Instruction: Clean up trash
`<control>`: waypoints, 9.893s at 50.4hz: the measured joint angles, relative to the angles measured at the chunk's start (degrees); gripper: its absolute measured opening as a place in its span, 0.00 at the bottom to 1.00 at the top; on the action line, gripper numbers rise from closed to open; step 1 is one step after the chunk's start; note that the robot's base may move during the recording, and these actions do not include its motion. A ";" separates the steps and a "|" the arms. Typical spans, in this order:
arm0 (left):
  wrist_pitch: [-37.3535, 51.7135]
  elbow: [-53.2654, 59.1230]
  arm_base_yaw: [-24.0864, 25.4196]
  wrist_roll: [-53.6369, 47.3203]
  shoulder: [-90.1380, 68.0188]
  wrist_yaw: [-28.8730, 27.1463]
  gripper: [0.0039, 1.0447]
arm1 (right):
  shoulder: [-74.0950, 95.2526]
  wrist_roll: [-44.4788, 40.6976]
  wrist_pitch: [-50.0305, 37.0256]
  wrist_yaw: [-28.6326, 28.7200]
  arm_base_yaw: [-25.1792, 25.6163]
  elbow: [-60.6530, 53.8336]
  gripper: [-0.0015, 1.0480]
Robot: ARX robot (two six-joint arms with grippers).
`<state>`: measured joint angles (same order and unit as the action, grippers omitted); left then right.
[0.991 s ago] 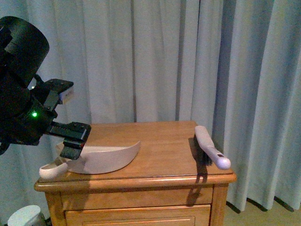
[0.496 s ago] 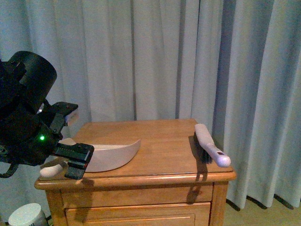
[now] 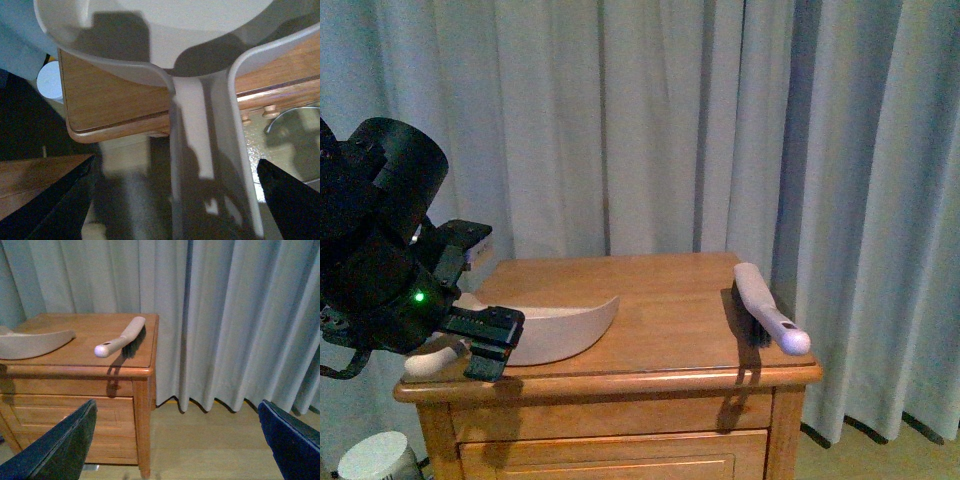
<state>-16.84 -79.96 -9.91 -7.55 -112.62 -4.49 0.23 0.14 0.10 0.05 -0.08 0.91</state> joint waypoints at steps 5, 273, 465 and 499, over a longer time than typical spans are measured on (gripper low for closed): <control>0.02 0.00 -0.02 -0.07 0.00 -0.09 0.72 | 0.00 0.00 0.00 0.00 0.00 0.00 0.93; 8.24 44.46 23.63 -1.64 77.81 27.04 0.26 | 76.41 7.54 -6.97 -17.66 -13.60 52.30 0.19; -4.31 39.50 29.35 -10.03 69.57 41.94 0.26 | 29.68 7.56 7.52 -48.92 -37.94 25.99 0.19; 2.84 31.06 27.82 -56.52 38.64 34.07 0.26 | 29.68 7.56 7.52 -48.94 -37.94 25.99 0.19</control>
<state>-14.00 -48.90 17.91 -64.07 -73.97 29.58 29.91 7.70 7.62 -48.88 -38.02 26.89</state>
